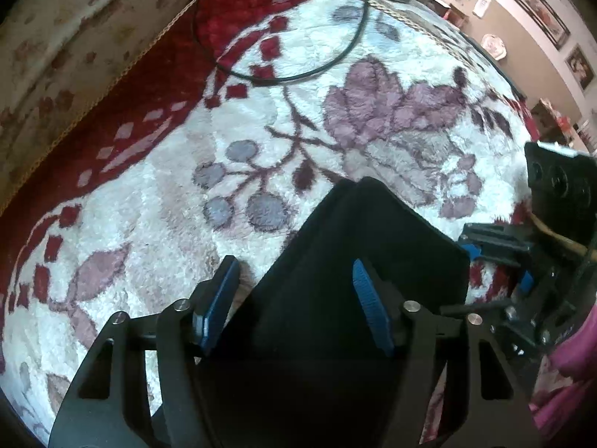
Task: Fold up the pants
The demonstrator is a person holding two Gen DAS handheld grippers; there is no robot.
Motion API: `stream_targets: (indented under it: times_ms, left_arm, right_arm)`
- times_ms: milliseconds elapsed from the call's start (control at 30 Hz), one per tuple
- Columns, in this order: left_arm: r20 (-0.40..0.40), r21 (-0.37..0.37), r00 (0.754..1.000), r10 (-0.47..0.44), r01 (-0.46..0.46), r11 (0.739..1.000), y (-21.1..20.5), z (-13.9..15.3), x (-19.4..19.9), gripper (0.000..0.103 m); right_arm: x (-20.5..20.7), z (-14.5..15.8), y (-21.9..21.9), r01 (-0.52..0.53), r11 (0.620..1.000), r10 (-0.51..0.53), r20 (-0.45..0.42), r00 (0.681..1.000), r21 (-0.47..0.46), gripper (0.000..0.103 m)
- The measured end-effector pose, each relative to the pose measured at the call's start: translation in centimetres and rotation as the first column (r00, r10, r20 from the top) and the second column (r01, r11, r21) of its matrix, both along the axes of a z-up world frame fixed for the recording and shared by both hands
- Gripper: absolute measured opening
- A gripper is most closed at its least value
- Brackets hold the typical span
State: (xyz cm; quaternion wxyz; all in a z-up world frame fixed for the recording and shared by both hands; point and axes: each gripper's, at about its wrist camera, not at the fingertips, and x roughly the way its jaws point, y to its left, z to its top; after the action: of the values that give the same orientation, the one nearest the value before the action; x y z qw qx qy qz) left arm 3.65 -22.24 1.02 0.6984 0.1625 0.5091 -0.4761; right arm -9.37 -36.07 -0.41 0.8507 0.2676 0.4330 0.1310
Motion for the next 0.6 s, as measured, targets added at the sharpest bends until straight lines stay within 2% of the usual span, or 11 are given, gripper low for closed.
stream_targets:
  times_ms: [33, 67, 100, 133, 167, 200, 233, 267, 400, 500, 600]
  left_arm:
    - [0.000, -0.009, 1.000, -0.013, 0.013, 1.000, -0.1, 0.0, 0.0, 0.052]
    - [-0.009, -0.028, 1.000, -0.028, 0.028, 0.999, 0.0, 0.0, -0.2, 0.038]
    - [-0.018, -0.038, 0.999, -0.032, 0.032, 0.999, 0.0, 0.1, -0.3, 0.035]
    - [-0.008, -0.037, 1.000, -0.026, 0.026, 0.999, -0.1, 0.0, -0.4, 0.033]
    - [0.009, -0.038, 1.000, -0.027, 0.028, 0.999, -0.1, 0.0, -0.7, 0.030]
    - [0.017, -0.043, 1.000, -0.023, 0.024, 0.999, -0.1, 0.0, -0.7, 0.022]
    - [0.011, -0.048, 1.000, -0.015, 0.015, 0.999, 0.0, 0.1, -0.6, 0.017]
    - [-0.004, -0.055, 1.000, -0.002, 0.002, 0.998, 0.2, 0.3, -0.5, 0.014]
    - [0.022, -0.097, 0.999, 0.023, -0.020, 0.995, 1.3, 2.0, -1.0, 0.012]
    - [0.040, -0.151, 0.998, 0.049, -0.042, 0.988, 2.9, 4.3, -0.8, 0.012]
    - [0.074, -0.195, 0.995, 0.071, -0.055, 0.979, 5.3, 6.9, -0.7, 0.012]
  right_arm:
    - [0.1, 0.0, 0.1, 0.001, 1.000, -0.001, -0.001, 1.000, -0.009, 0.054]
    - [0.1, 0.0, 0.1, 0.001, 1.000, -0.001, 0.000, 1.000, -0.021, 0.047]
    - [0.1, 0.0, 0.2, 0.002, 1.000, -0.002, 0.004, 1.000, -0.029, 0.041]
    - [0.1, 0.0, 0.3, -0.003, 1.000, 0.003, 0.014, 1.000, -0.028, 0.025]
    - [0.3, -0.1, 0.5, -0.022, 1.000, 0.022, 0.019, 1.000, -0.007, 0.017]
    - [0.4, -0.1, 0.8, -0.046, 0.999, 0.046, 0.024, 0.999, 0.011, 0.017]
    - [0.5, 0.0, 1.0, -0.045, 0.999, 0.045, 0.028, 0.999, -0.009, 0.017]
    - [0.5, 0.2, 1.1, -0.042, 0.999, 0.043, 0.038, 0.998, -0.019, 0.016]
    - [-0.1, 1.5, 1.2, -0.029, 1.000, 0.028, 0.098, 0.995, 0.008, 0.015]
    - [-0.4, 3.0, 1.8, -0.039, 0.999, 0.037, 0.134, 0.990, 0.010, 0.014]
    - [-0.7, 5.7, 3.0, -0.071, 0.997, 0.062, 0.201, 0.978, 0.036, 0.014]
